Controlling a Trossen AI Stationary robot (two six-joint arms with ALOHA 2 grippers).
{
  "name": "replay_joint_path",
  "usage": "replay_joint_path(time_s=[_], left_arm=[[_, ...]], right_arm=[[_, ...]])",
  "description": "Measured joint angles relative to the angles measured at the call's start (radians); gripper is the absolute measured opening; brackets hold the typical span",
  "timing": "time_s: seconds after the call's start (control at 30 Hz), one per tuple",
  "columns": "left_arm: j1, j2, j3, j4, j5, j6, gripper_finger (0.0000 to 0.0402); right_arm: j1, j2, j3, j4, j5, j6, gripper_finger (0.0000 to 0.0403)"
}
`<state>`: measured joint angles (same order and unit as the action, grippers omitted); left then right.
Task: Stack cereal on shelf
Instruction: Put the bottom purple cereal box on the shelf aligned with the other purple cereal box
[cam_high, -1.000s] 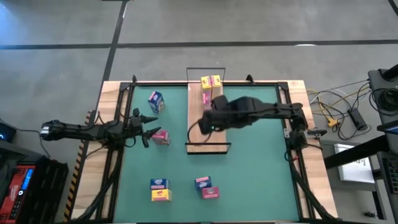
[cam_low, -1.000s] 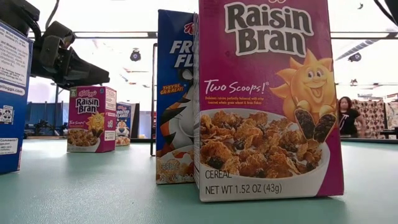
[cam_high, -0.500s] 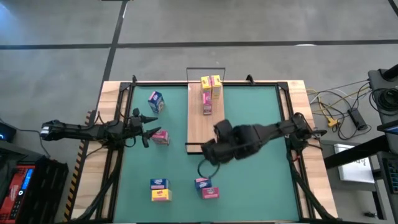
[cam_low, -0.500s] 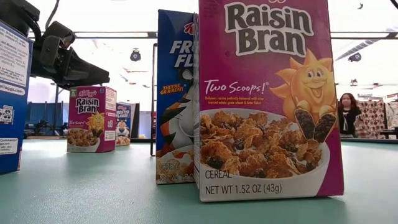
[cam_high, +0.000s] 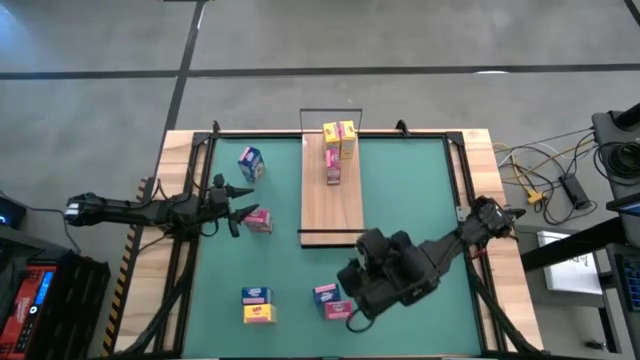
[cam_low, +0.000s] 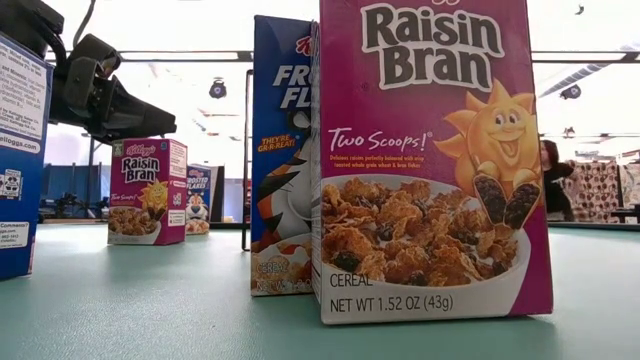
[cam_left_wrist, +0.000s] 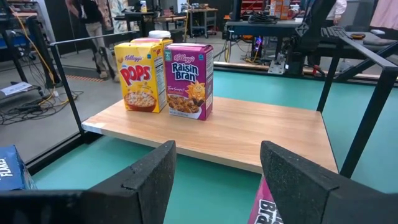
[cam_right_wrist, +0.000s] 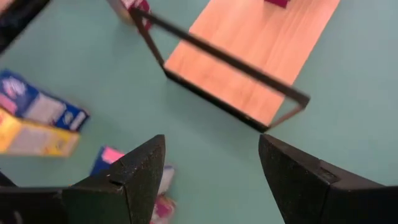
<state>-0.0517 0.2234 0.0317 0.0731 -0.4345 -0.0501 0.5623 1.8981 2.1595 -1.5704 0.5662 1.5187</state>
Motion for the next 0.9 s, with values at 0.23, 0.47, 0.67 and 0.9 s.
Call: replay_joint_path(time_s=[0.23, 0.47, 0.67, 0.9], left_arm=[[0.000, 0.000, 0.000, 0.000, 0.000, 0.000, 0.0218], [0.000, 0.000, 0.000, 0.000, 0.000, 0.000, 0.0218], [0.000, 0.000, 0.000, 0.000, 0.000, 0.000, 0.0218], [0.000, 0.000, 0.000, 0.000, 0.000, 0.000, 0.0218]], right_arm=[[0.112, -0.002, -0.101, -0.001, -0.014, -0.029, 0.0247], [0.232, -0.004, -0.193, -0.001, 0.020, -0.012, 0.0247], [0.286, -0.004, -0.253, -0.001, -0.090, 0.129, 0.0247], [0.287, 0.001, -0.292, 0.128, -0.066, -0.098, 0.0247]])
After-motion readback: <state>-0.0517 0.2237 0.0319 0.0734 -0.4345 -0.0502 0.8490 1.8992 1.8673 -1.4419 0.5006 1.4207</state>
